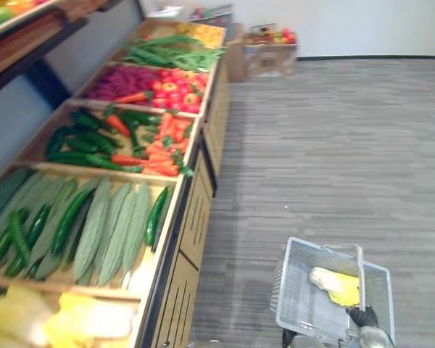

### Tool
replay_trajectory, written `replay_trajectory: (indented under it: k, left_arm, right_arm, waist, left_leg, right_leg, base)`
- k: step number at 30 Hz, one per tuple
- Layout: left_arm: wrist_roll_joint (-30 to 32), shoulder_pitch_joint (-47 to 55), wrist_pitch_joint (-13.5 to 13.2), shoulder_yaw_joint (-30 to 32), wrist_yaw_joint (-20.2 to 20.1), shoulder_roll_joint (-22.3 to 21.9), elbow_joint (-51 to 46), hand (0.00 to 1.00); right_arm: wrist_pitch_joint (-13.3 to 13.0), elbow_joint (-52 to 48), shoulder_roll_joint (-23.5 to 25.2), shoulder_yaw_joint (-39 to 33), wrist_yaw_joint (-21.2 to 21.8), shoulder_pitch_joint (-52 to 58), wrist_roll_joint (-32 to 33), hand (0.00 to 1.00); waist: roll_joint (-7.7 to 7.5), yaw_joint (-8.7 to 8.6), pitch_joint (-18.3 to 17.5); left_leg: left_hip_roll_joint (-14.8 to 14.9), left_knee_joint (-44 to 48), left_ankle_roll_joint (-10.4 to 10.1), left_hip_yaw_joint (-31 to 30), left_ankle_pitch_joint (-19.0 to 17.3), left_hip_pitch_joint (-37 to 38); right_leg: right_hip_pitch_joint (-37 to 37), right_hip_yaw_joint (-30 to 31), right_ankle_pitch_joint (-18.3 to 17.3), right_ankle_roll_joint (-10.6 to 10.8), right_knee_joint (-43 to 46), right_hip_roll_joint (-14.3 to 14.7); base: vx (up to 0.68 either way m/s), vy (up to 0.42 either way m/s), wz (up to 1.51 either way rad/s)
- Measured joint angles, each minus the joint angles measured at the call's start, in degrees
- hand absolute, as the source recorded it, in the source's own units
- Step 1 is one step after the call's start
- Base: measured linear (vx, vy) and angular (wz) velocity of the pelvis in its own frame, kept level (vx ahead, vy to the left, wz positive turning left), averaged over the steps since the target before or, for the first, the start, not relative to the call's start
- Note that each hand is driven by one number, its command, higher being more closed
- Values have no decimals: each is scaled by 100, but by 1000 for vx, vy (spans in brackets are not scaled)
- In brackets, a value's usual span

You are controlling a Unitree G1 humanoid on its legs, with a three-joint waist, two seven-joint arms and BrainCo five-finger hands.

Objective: Pick vegetable in the basket

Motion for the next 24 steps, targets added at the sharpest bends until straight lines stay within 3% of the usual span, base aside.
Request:
replay_trajectory:
  k: [1, 3, 5, 8, 10, 13, 17, 22, 24]
  left_arm:
    - [16, -8, -51, -92, -58, 80, 14, 0]
    - [6, -46, -133, -204, -401, 210, 32, 0]
    - [3, -30, -153, -216, -448, 278, 46, 0]
    - [17, -116, -148, -258, -226, 223, 196, 0]
    - [17, -129, -198, -275, -155, 118, 200, 0]
    - [23, -134, -248, -326, -74, 55, 231, 0]
    - [44, -158, -257, -382, -25, 104, 241, 0]
    - [45, -176, -240, -373, 17, 206, 245, 0]
    - [45, -163, -206, -344, 43, 200, 248, 0]
  right_arm:
    - [-18, 9, 40, -26, -17, 73, 39, 100]
    - [-57, 82, 164, -77, -31, 124, 95, 100]
    - [-63, 91, 263, -68, -33, 124, 100, 100]
    - [-66, 157, 194, -68, -67, 134, 192, 100]
    - [-70, 274, 114, -120, -145, 124, 245, 100]
    - [-72, 384, 92, -267, -239, 109, 250, 100]
    - [-140, 424, 125, -303, -304, 115, 256, 100]
    - [-267, 427, 270, -315, -434, 187, 269, 100]
    - [-267, 440, 313, -424, -430, 192, 325, 100]
  waist:
    - [-94, -65, -13]
    - [-175, -40, -22]
    - [-276, -24, -86]
    - [-196, -38, -115]
    - [-38, -29, -142]
    - [26, -37, -104]
    - [-39, -37, -71]
    - [-238, -21, -61]
    - [-234, -23, -56]
  left_leg:
    - [-105, -153, 73, 140, -66, 39]
    - [-160, -294, 154, 341, -203, 73]
    - [-193, -329, 154, 479, -204, 190]
    - [-195, -332, 127, 445, -221, 351]
    - [-171, -332, 104, 436, -235, 342]
    - [-154, -317, 103, 449, -236, 410]
    - [-154, -301, 92, 455, -300, 480]
    - [-145, -135, 34, 436, -548, 421]
    - [-70, -25, -52, 392, -712, 409]
  right_leg:
    - [34, 49, 125, 85, -202, -110]
    - [13, 176, 400, 157, -474, -130]
    - [92, 215, 545, 180, -656, -146]
    - [267, 190, 547, 184, -715, -109]
    - [260, 183, 544, 182, -704, -82]
    - [199, 243, 447, 137, -458, -46]
    - [106, 313, 348, 134, -165, -35]
    - [103, 295, 290, 114, -197, -49]
    - [107, 267, 260, 71, -112, -10]
  base:
    - [47, 225, -59]
    - [36, 205, -47]
    - [86, 114, -39]
    - [57, 8, -2]
    - [0, 0, 0]
    - [0, -19, -7]
    - [-75, -8, -9]
    - [-100, -9, -6]
    - [46, -12, -7]
